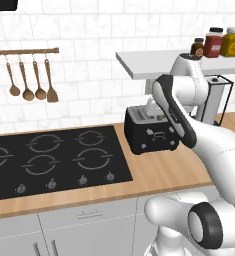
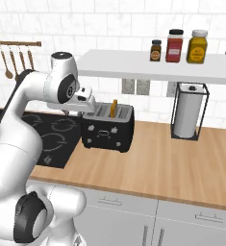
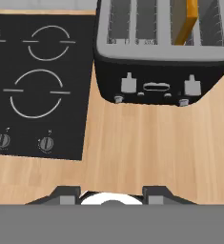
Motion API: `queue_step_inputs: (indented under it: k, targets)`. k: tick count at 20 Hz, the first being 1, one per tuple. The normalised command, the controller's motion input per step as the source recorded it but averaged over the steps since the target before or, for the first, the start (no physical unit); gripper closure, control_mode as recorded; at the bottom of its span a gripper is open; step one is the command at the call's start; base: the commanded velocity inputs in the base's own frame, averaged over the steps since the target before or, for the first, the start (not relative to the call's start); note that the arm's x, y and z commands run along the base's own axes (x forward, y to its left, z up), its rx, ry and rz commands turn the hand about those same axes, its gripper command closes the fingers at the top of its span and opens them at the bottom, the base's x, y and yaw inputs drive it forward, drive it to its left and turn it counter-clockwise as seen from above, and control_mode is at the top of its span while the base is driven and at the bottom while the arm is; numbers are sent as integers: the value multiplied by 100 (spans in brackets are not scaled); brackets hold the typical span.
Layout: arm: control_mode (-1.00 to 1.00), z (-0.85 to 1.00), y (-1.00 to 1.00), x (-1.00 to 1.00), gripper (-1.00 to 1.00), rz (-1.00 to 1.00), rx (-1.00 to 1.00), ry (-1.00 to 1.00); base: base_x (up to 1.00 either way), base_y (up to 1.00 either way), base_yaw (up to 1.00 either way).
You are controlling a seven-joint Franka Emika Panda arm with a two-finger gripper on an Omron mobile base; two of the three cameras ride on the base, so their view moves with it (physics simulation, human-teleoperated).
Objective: Start the toaster. Once the lever pops up, take the bread to the plate on the dining counter.
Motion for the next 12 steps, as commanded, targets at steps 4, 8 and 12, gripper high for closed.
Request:
queue_step_inputs:
  k: [4, 8, 12]
  targets:
    - [-100, 0, -20, -16, -100, -2, 0, 0, 0, 0, 0]
    - [-100, -2, -27, -47, -100, 0, 0, 0, 0, 0, 0]
    - [-100, 0, -29, -18, -100, -2, 0, -1, 0, 0, 0]
